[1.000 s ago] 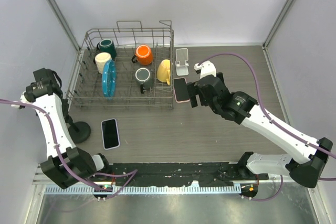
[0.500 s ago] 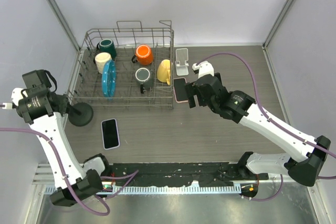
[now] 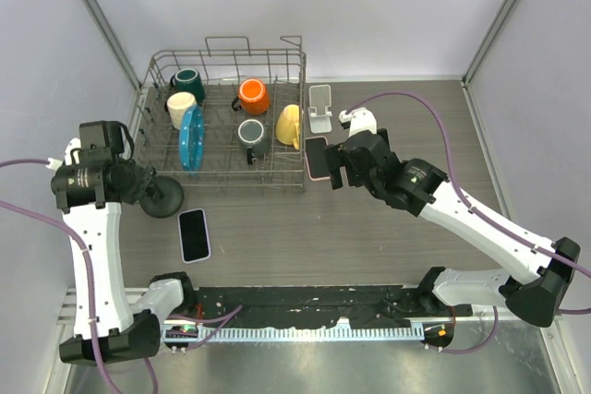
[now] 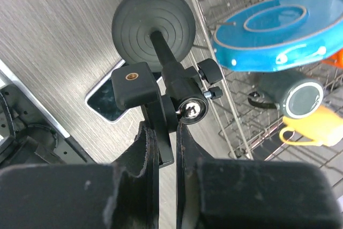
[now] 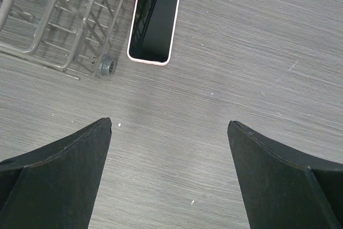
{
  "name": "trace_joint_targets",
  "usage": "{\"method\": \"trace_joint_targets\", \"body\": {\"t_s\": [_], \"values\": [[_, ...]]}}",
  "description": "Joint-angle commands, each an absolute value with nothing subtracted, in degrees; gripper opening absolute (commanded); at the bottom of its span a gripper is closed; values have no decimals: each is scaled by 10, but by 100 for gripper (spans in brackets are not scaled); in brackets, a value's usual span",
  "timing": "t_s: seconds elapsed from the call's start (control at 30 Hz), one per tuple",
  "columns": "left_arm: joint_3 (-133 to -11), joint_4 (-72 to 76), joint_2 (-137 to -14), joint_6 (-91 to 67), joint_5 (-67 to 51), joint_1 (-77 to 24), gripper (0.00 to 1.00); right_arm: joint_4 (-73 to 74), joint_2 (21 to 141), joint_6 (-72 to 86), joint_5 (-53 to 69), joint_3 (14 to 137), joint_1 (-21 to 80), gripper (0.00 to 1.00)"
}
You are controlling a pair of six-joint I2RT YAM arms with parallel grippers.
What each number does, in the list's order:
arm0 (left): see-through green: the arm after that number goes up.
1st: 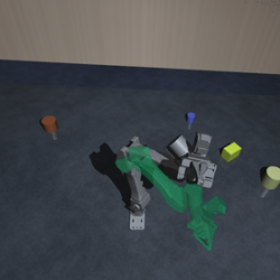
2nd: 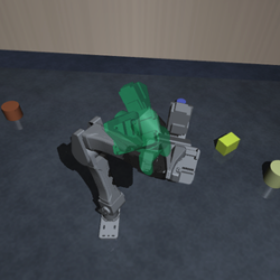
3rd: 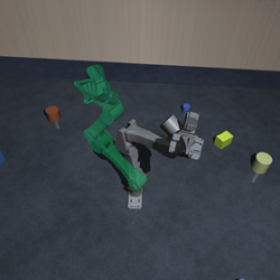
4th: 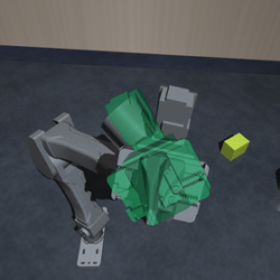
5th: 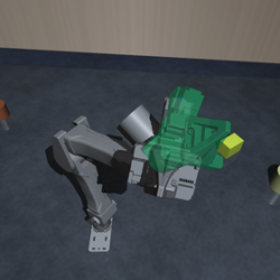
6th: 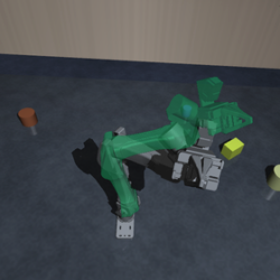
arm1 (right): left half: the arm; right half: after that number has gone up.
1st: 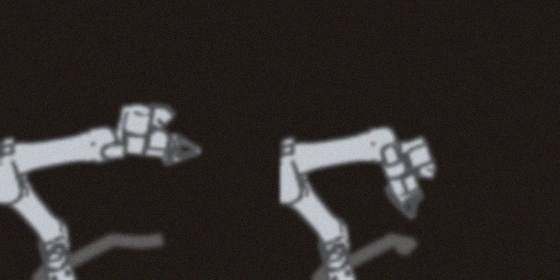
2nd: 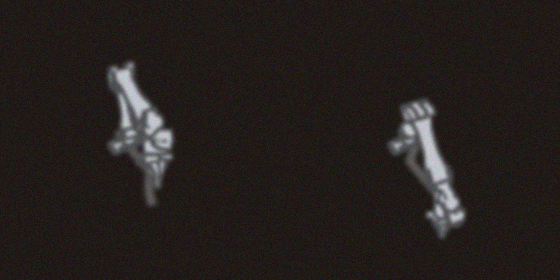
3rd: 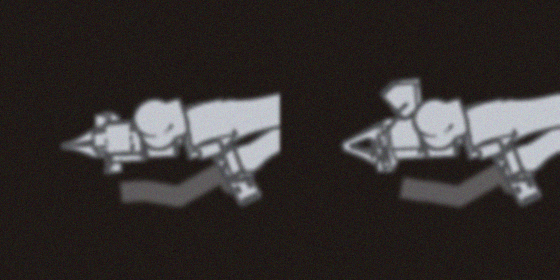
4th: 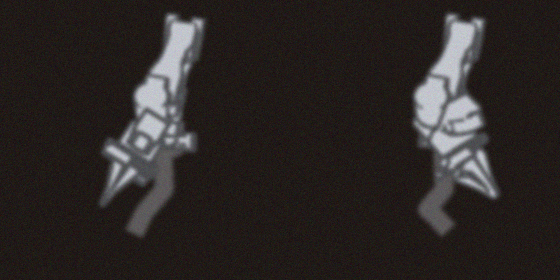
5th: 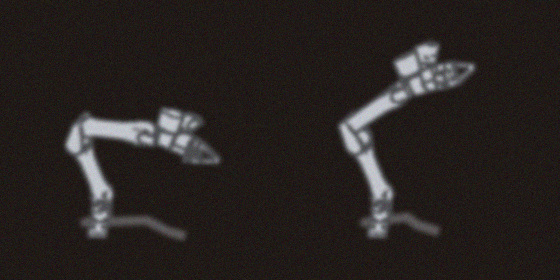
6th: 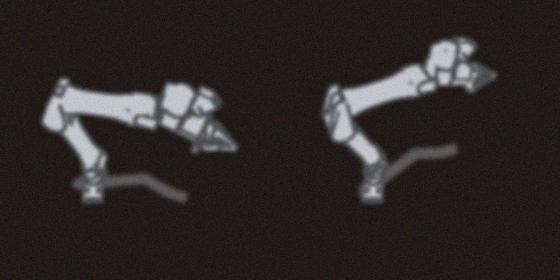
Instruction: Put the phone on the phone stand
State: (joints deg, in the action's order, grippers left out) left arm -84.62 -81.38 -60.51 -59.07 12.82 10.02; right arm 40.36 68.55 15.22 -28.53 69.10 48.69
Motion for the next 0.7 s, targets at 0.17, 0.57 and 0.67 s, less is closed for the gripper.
{"method": "trace_joint_targets", "body": {"t_s": [0.17,0.57,0.67], "values": [[-845,-859,-592,-593,182,54,0,382,702,191,-265,707,489,95],[-909,-914,-548,-599,285,54,0,388,729,173,-251,740,489,95],[-888,-889,-540,-571,238,54,0,389,735,168,-248,746,490,95]]}}
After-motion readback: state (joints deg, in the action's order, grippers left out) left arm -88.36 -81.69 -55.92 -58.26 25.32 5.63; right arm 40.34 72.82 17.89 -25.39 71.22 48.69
